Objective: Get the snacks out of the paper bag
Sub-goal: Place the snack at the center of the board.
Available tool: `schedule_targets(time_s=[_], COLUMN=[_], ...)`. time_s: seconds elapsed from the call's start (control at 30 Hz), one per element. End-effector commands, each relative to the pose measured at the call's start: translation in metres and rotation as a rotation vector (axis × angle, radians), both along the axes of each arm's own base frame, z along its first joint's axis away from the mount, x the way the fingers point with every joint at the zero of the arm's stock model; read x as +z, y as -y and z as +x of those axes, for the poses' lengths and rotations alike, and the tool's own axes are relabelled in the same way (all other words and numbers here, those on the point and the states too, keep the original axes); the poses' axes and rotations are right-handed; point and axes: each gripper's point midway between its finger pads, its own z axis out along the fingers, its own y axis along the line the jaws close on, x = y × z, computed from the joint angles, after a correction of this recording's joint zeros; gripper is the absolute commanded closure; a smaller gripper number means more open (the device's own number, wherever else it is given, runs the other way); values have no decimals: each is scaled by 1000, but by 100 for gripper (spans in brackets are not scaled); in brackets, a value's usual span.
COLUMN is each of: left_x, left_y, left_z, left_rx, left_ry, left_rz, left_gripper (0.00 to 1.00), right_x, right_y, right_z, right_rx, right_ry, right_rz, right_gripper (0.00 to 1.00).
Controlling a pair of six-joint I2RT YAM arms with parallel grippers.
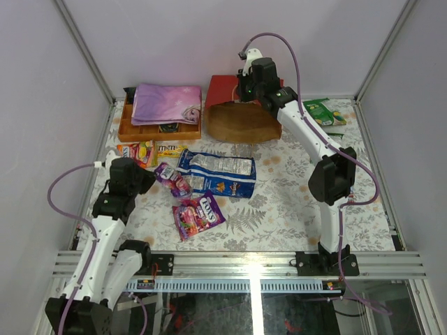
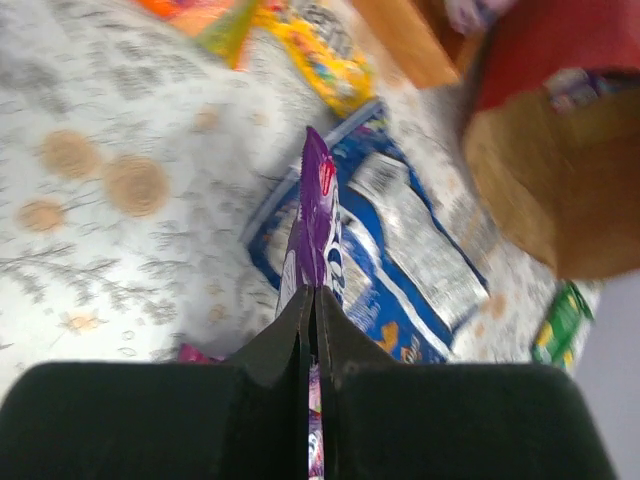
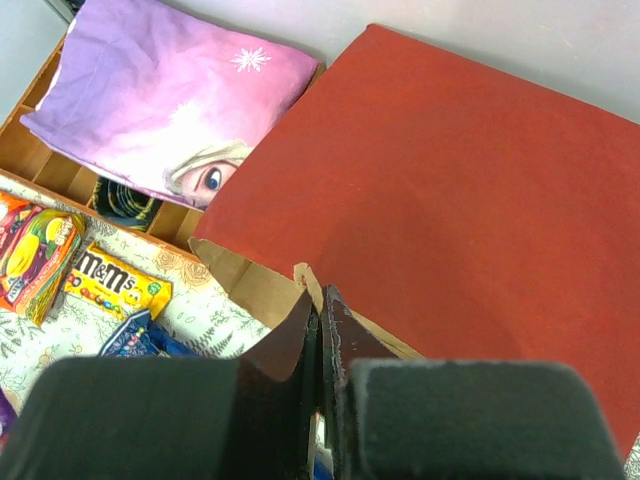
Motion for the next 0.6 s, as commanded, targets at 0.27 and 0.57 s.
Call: schedule_targets(time_s=[0.27,0.57], left_x=[-116,-116], left_y=[-125,-170], left_z=[-60,-65], left_rx=[758,979], left_ry=[-298,-295], left_rz=[78,19], left_gripper=[100,100], right_x=[10,6], right_y=[0,-3], right_z=[-4,-6], right_rx=[32,52], right_ry=[32,21], right_rz=[1,8], right_gripper=[100,100])
